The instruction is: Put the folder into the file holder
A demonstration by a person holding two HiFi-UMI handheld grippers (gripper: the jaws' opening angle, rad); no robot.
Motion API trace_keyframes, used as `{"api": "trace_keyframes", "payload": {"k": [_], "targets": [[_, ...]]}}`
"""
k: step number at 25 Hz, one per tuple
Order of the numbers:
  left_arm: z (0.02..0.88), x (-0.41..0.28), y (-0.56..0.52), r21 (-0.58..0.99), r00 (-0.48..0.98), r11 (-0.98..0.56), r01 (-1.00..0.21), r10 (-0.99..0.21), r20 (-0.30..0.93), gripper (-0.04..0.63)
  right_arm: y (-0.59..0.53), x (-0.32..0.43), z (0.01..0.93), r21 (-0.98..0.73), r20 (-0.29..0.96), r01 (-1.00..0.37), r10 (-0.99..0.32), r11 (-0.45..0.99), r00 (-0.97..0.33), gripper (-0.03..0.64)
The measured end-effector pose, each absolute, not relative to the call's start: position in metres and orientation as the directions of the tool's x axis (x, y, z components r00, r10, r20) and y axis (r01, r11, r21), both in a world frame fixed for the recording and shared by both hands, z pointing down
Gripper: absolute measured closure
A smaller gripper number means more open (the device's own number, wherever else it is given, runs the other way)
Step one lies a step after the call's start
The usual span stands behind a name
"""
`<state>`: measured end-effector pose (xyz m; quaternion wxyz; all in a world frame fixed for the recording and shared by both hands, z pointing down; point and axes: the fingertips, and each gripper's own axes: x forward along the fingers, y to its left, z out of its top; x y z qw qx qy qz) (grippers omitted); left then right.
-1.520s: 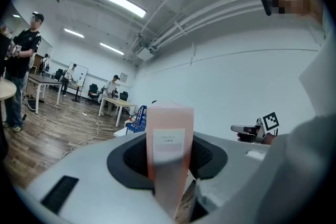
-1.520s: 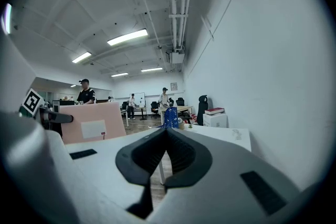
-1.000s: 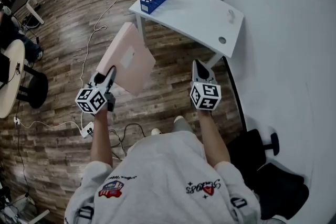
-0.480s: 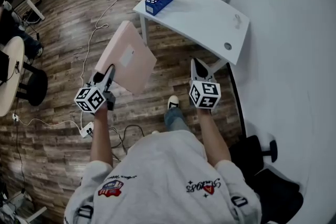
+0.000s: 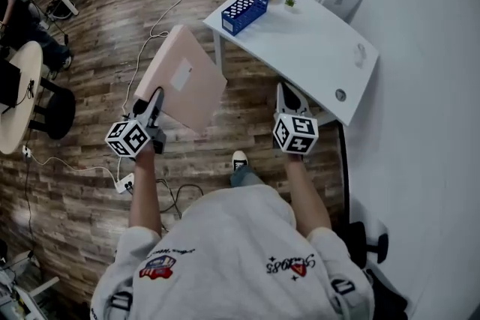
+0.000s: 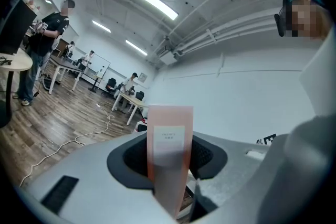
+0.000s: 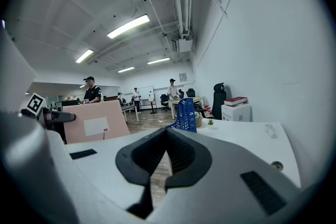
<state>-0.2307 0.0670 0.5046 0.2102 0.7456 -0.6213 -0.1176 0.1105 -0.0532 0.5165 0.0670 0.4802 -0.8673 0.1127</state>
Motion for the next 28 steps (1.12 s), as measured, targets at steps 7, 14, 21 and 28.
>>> {"api": "trace_keyframes", "payload": {"k": [7,14,21,28], "targets": [[0.494,-0.241,-0.017,0.436,0.108,-0.058,-0.898,-0.990,0.090,0.445,-0.164,0.102,0.520,-0.178,0.204,-0.810,-0.784,0.559,-0.586,0.614],[0.481,-0.234,-0.065,0.437,0.059,-0.011,-0.899,-0.994,0.096,0.445,-0.232,0.119,0.532,-0.252,0.210,-0.803,-0.780,0.540,-0.590,0.614],[0.460,-0.240,-0.098,0.429,0.052,-0.010,-0.903,-0.995,0.086,0.445,-0.261,0.139,0.533,-0.307,0.210,-0.819,-0.805,0.484,-0.554,0.614],[0.467,-0.264,-0.142,0.445,0.086,-0.050,-0.894,-0.994,0.061,0.445,-0.282,0.132,0.544,-0.303,0.228,-0.849,-0.832,0.433,-0.506,0.614]]}}
